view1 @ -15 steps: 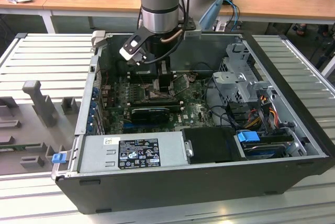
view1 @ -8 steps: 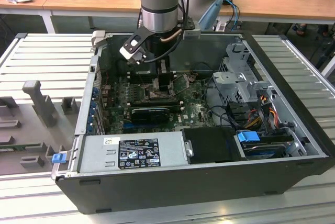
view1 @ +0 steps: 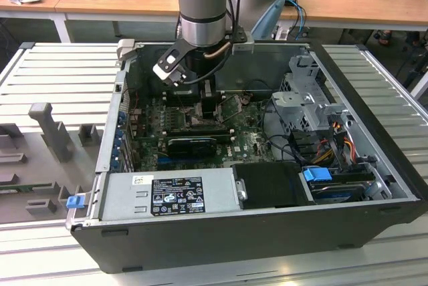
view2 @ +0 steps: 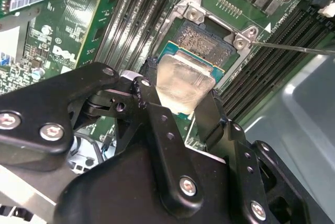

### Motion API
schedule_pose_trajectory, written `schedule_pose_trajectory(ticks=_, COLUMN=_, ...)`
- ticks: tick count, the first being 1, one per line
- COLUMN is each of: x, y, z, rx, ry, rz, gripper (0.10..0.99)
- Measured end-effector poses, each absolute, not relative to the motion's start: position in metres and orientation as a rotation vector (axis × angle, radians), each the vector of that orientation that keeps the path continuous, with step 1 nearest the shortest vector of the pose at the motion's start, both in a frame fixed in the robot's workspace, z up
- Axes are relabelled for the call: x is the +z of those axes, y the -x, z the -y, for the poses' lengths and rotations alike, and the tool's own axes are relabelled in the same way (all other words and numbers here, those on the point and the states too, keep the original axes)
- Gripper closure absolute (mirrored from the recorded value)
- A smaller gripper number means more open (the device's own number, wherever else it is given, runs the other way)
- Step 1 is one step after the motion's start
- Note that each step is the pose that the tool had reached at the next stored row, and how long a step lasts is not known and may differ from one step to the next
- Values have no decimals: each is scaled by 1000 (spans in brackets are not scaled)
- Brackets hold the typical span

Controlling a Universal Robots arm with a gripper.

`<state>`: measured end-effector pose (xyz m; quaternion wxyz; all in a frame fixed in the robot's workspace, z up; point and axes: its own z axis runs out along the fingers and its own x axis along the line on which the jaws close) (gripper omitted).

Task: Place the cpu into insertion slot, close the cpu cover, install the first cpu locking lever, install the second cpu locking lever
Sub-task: 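Place the cpu into insertion slot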

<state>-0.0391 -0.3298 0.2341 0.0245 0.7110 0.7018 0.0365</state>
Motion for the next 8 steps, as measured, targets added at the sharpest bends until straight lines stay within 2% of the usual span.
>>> schedule_pose_trajectory(ticks=8, x=228, y=40, z=328, rx=112, ry=-2220, rz=-2149, gripper=557)
